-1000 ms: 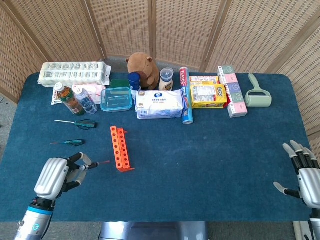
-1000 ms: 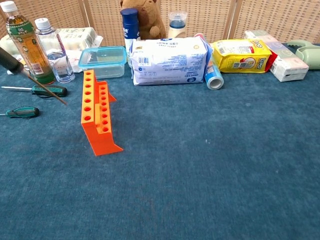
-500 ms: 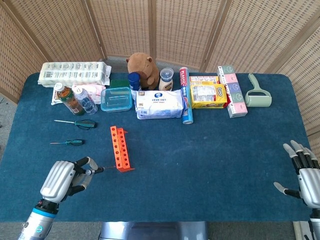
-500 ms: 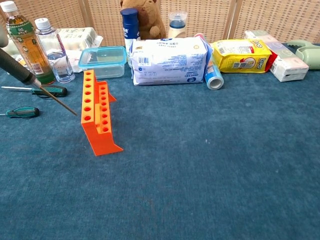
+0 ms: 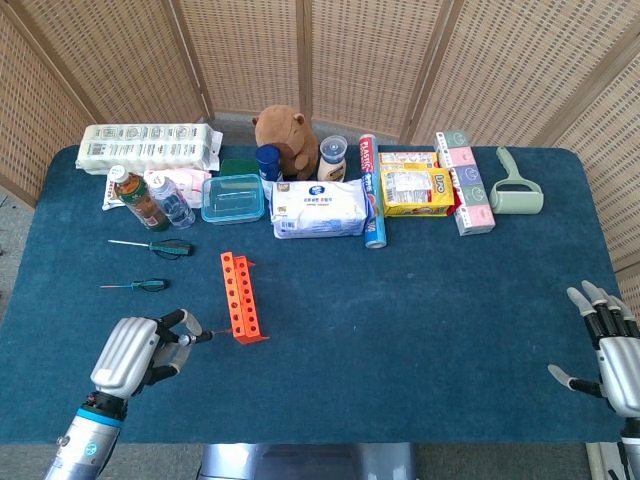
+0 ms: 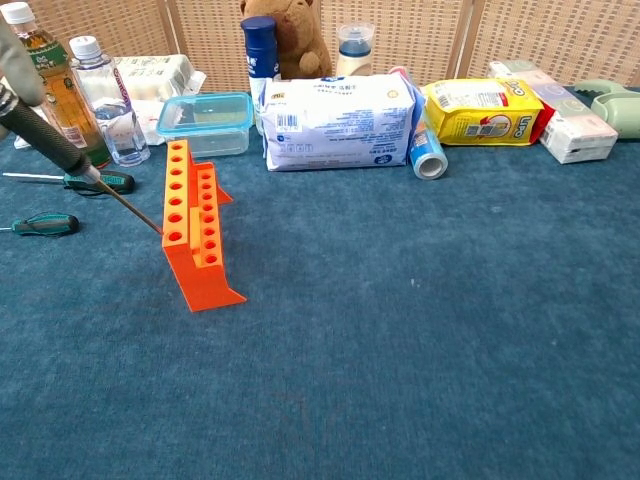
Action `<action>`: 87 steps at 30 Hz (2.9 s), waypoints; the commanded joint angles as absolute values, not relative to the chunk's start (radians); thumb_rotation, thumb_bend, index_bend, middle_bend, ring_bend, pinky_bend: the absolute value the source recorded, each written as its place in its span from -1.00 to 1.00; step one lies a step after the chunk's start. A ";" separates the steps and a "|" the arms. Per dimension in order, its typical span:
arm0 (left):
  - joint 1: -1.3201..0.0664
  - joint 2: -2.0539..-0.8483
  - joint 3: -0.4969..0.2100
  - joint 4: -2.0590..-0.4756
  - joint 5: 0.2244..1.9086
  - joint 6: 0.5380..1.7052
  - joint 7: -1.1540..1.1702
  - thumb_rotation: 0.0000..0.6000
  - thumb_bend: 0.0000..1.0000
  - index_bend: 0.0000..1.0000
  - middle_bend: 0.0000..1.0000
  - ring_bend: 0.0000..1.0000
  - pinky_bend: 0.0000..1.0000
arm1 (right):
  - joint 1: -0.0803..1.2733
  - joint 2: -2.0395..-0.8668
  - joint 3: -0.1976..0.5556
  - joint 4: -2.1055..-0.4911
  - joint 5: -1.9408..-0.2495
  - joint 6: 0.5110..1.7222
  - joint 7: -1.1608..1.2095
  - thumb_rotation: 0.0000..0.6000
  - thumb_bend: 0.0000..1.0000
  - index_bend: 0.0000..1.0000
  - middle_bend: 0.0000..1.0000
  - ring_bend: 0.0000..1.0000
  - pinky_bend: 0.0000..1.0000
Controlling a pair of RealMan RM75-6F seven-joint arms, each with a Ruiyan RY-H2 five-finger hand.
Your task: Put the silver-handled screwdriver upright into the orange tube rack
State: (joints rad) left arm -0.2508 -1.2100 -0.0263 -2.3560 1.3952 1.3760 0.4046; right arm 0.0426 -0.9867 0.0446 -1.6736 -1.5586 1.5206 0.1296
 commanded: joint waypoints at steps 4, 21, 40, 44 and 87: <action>-0.258 -1.226 -0.034 -2.356 1.384 1.373 0.422 1.00 -0.16 0.00 1.00 1.00 1.00 | 0.041 -0.984 0.045 -1.672 -1.559 1.523 0.139 1.00 -1.00 -0.91 -1.00 -1.00 -1.00; -0.281 -1.277 -0.057 -2.356 1.322 1.370 0.475 1.00 -0.16 0.00 1.00 1.00 1.00 | 0.041 -0.981 0.045 -1.671 -1.558 1.523 0.146 1.00 -1.00 -0.91 -1.00 -1.00 -1.00; -0.386 -1.352 -0.173 -2.356 1.060 1.386 0.598 1.00 -0.16 0.00 1.00 1.00 1.00 | 0.044 -0.982 0.046 -1.671 -1.553 1.516 0.140 1.00 -1.00 -0.91 -1.00 -1.00 -1.00; -0.403 -1.365 -0.180 -2.356 1.029 1.390 0.611 1.00 -0.16 0.00 1.00 1.00 1.00 | 0.043 -0.982 0.046 -1.672 -1.553 1.516 0.141 1.00 -1.00 -0.91 -1.00 -1.00 -1.00; -0.622 -1.571 -0.228 -2.356 0.725 1.625 0.921 1.00 -0.16 0.00 1.00 1.00 1.00 | 0.039 -0.967 0.046 -1.675 -1.555 1.523 0.178 1.00 -1.00 -0.91 -1.00 -1.00 -1.00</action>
State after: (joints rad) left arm -0.6194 -1.5690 -0.2280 -2.3560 0.7272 1.6223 0.9186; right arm 0.0397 -0.9670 0.0462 -1.6752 -1.5546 1.5225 0.1779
